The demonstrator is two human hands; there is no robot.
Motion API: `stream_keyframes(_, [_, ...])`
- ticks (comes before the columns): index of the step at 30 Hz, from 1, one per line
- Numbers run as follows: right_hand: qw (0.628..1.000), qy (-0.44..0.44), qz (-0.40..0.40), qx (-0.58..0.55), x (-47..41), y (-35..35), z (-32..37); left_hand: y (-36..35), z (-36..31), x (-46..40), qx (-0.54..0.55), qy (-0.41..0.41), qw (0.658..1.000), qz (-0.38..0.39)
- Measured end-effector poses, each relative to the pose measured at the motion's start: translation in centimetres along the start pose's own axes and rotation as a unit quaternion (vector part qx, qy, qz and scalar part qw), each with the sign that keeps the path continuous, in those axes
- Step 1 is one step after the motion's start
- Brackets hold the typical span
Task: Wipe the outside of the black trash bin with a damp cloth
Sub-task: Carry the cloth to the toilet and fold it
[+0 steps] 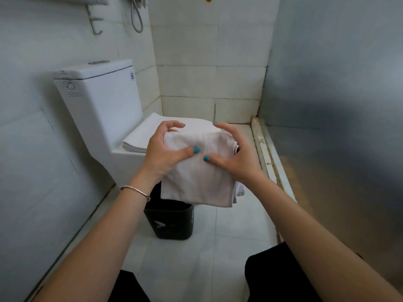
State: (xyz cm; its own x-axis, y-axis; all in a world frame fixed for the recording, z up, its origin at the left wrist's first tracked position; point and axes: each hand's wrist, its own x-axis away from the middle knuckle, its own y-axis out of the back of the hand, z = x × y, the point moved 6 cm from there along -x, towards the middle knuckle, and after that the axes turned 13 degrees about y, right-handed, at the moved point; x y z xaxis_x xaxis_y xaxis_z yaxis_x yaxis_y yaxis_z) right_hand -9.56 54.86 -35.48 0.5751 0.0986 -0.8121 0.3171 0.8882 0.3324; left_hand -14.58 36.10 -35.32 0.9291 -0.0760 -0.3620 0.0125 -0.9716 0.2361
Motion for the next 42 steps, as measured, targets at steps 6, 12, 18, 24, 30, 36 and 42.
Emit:
stream_keyframes(6, [1.0,-0.015,0.0,-0.009,0.1,0.6,-0.7,-0.6,-0.9,-0.1,-0.028,-0.019,0.999,0.016])
stream_keyframes(12, [0.999,-0.039,-0.017,-0.034,0.1,-0.3,-3.2,-1.1,0.7,-1.3,-0.043,-0.009,0.999,0.018])
stream_keyframes(18, [0.996,-0.07,0.022,-0.05,0.0,-3.8,-5.6,0.5,4.7,-2.6,-0.034,0.022,0.999,0.01])
stream_keyframes(24, [0.996,-0.079,0.007,-0.049,-0.3,-4.1,-7.6,-0.5,5.7,-4.3,-0.029,0.02,0.999,0.016])
stream_keyframes(30, [0.995,-0.098,0.009,-0.02,-0.7,-3.3,-9.7,-2.6,7.1,-6.2,-0.023,0.034,0.999,0.025])
stream_keyframes(36, [0.991,-0.135,-0.02,0.002,-0.2,-2.3,-10.3,-4.2,7.7,-7.7,-0.004,0.044,0.997,0.063])
stream_keyframes(42, [0.985,-0.166,-0.024,0.035,1.4,-1.4,-10.4,-6.2,8.3,-8.2,0.017,0.034,0.993,0.115])
